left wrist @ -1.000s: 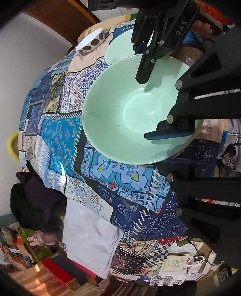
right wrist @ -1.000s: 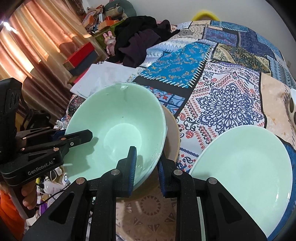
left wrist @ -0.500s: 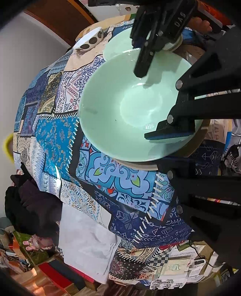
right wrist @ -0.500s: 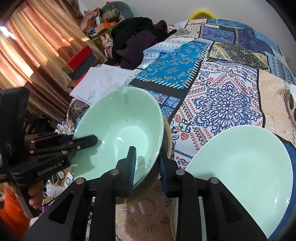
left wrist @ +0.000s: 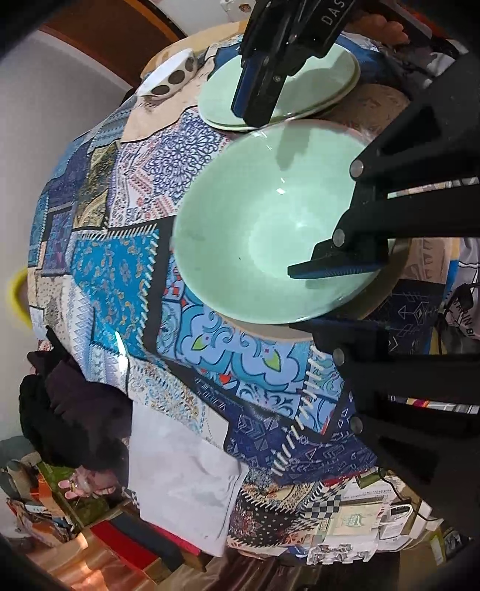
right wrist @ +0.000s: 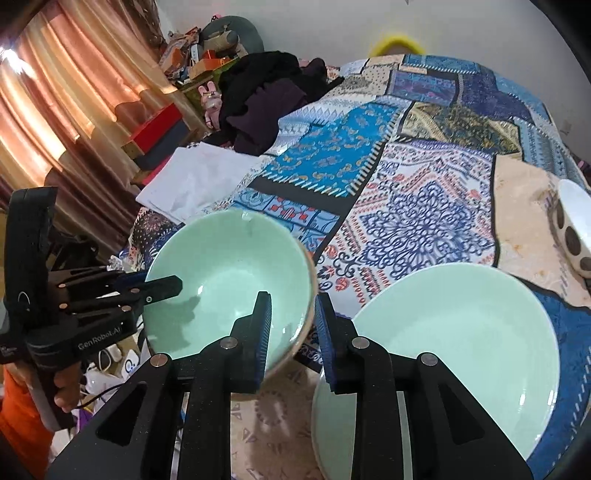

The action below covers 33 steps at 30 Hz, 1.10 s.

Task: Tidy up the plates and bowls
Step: 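Lower the light green bowl with both grippers toward the pink bowl, then open both grippers and move them to the white bowl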

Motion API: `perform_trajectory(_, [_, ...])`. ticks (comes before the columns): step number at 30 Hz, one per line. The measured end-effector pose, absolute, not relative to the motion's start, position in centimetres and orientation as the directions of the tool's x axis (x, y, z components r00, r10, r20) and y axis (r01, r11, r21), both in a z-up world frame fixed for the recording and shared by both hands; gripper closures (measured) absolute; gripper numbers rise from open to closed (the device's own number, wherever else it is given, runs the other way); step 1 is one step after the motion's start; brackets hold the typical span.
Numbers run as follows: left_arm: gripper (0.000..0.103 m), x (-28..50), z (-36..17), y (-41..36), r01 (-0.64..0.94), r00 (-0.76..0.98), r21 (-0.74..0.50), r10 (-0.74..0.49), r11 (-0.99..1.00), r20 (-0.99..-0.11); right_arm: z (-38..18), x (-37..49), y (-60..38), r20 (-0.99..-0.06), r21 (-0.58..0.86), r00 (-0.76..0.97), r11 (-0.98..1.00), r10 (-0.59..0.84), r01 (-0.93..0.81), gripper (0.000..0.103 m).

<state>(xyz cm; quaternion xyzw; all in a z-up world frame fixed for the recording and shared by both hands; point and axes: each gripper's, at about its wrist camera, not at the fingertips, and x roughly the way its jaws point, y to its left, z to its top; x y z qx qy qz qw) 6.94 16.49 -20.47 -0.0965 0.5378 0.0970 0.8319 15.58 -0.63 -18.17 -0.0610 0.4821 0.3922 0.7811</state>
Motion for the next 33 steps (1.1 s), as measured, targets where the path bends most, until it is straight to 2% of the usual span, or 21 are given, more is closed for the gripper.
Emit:
perform_trajectory(6, [0.068,6.6,-18.7,16.1,-0.269,0.434,-0.038,0.086,0.962,-0.897,-17.0,15.8,-1.9,-0.786,0.263,0.269,0.694,0.557,-0.67,0.079])
perform_trajectory(10, [0.064,6.8,-16.6,15.3,-0.253,0.48,-0.037,0.092,0.967,-0.872,-16.1,16.0,-3.5,-0.772,0.246,0.309,0.709,0.556,-0.661,0.076])
perform_trajectory(14, [0.051,7.3,-14.4,14.0,-0.238,0.53,-0.033,0.101,0.971,-0.842,-14.8,16.5,-5.6,-0.754,0.228,0.35,0.721,0.556,-0.654,0.075])
perform_trajectory(17, [0.044,8.1,-13.0,12.6,-0.216,0.564,-0.043,0.089,0.975,-0.821,-13.7,17.0,-7.4,-0.741,0.209,0.391,0.741,0.546,-0.638,0.074])
perform_trajectory(21, [0.036,9.8,-11.3,10.3,-0.178,0.602,-0.069,0.053,0.981,-0.797,-12.4,17.9,-10.1,-0.717,0.194,0.45,0.773,0.532,-0.604,0.067])
perform_trajectory(25, [0.031,11.8,-10.4,8.0,-0.136,0.621,-0.078,0.023,0.988,-0.784,-11.7,19.1,-13.0,-0.702,0.173,0.507,0.811,0.5,-0.56,0.06])
perform_trajectory(28, [0.022,13.6,-10.2,6.3,-0.105,0.62,-0.084,-0.001,0.991,-0.785,-11.4,20.2,-15.1,-0.699,0.157,0.542,0.84,0.466,-0.52,0.06])
perform_trajectory(33, [0.018,17.4,-10.5,3.5,-0.062,0.602,-0.087,-0.032,0.994,-0.798,-11.9,22.6,-18.8,-0.706,0.144,0.58,0.884,0.406,-0.444,0.06])
